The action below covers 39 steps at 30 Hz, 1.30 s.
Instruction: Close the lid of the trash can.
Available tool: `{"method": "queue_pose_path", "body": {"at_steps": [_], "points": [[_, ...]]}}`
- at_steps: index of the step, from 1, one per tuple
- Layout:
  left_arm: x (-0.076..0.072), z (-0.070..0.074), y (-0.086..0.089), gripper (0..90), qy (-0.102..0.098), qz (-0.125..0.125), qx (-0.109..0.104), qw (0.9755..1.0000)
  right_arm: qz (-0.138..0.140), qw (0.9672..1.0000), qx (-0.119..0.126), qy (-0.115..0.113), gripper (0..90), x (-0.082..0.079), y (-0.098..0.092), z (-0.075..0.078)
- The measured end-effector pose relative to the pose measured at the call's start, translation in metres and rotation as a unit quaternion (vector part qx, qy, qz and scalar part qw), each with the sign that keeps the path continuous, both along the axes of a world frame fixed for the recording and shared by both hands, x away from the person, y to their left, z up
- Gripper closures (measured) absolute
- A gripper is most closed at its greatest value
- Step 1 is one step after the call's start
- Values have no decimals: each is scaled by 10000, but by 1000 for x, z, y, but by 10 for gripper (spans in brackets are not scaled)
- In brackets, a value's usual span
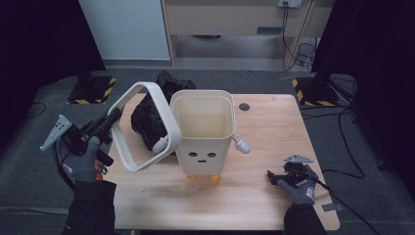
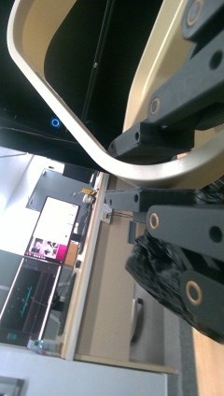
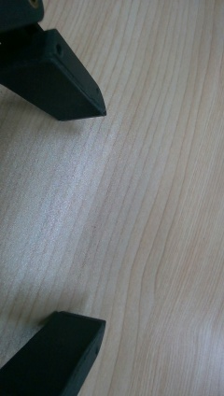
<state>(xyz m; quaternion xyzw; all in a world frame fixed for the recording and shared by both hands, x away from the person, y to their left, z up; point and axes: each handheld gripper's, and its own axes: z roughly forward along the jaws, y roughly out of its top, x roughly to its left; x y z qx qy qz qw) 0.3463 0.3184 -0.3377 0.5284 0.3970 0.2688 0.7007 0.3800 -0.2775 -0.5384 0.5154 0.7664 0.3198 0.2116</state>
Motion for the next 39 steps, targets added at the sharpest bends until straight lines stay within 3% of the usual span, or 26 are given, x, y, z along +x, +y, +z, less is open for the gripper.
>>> {"method": "queue_pose_path", "body": {"at_steps": [9,21,39], "points": [[13,22,-23,755,-173,-152,139,9996,8,10000,-6,-3,16,0,0,0],[29,45,-49,755,-178,-268,359,9988,9,10000,-5,-3,16,0,0,0],[46,69,-75,755,-180,-308,520,9980,17,10000,-1,-1,16,0,0,0]]}}
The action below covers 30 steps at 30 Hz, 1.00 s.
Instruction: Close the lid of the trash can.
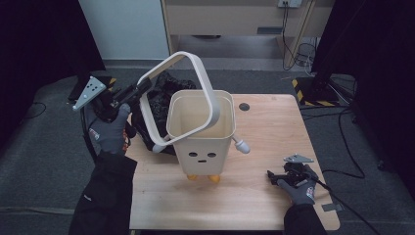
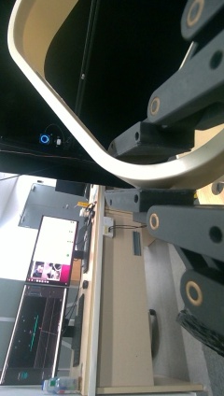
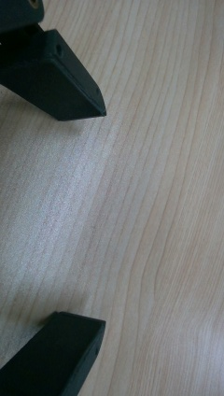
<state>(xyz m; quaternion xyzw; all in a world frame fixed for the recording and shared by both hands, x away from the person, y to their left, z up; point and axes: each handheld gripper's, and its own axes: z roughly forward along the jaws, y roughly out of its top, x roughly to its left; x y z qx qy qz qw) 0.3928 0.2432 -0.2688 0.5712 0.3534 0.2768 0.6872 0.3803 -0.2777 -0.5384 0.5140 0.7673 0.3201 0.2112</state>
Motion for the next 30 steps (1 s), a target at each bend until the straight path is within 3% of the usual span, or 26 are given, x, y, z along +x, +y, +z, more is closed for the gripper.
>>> {"method": "queue_pose_path", "body": {"at_steps": [17,30], "points": [[22,3,-26,757,258,-6,375,9990,-1,10000,15,12,16,0,0,0],[38,-5,-43,757,519,-118,815,9952,18,10000,9,11,16,0,0,0]]}}
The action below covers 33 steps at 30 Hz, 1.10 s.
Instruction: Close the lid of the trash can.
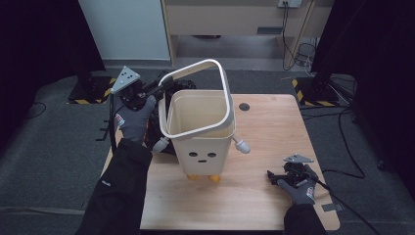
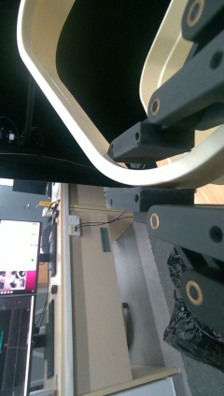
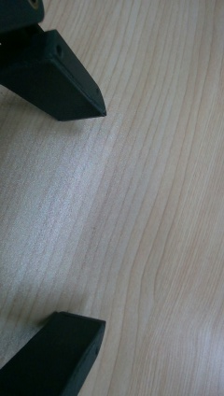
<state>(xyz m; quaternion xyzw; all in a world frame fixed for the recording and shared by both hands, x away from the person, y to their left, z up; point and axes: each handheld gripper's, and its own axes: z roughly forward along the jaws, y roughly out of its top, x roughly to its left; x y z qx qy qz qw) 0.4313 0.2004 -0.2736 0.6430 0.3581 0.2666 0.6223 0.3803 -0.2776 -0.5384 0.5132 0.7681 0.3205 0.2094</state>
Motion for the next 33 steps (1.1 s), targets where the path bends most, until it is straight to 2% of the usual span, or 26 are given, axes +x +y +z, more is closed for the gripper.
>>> {"method": "queue_pose_path", "body": {"at_steps": [7,9,16,24,27,29,33], "points": [[4,-5,-2,760,143,-79,199,9997,-8,10000,9,6,16,0,0,0],[6,-7,-4,758,188,-96,338,9992,-5,10000,2,-4,16,0,0,0],[10,-12,-12,751,406,-183,584,9973,2,10000,-11,-8,17,0,0,0],[13,-17,-11,730,691,-209,552,9959,14,10000,-13,-11,17,0,0,0],[14,-18,-10,682,731,-192,541,9957,16,10000,-12,-9,17,0,0,0],[13,-18,-8,665,689,-205,433,9965,17,10000,-11,-11,17,0,0,0],[11,-20,-6,626,565,-236,388,9974,17,10000,-11,-11,18,0,0,0]]}}
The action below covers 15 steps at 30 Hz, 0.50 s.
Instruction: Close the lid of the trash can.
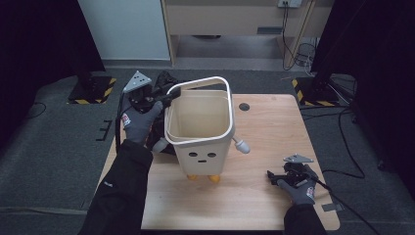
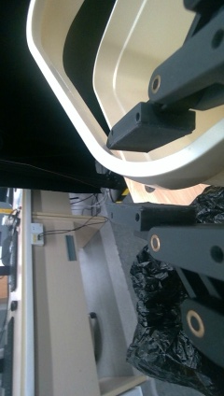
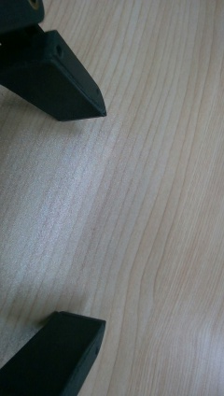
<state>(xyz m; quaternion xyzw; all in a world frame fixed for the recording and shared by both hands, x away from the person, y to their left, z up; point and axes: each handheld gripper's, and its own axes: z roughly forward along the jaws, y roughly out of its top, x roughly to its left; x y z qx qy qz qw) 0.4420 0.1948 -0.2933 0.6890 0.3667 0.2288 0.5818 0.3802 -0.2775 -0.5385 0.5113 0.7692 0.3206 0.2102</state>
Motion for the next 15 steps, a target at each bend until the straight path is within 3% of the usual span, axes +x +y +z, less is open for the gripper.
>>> {"method": "queue_pose_path", "body": {"at_steps": [6,15], "points": [[-7,-4,7,609,-193,-5,-222,9996,2,10000,-2,-3,18,0,0,0],[-18,-9,11,600,-157,-18,-346,9993,-1,10000,-2,0,20,0,0,0]]}}
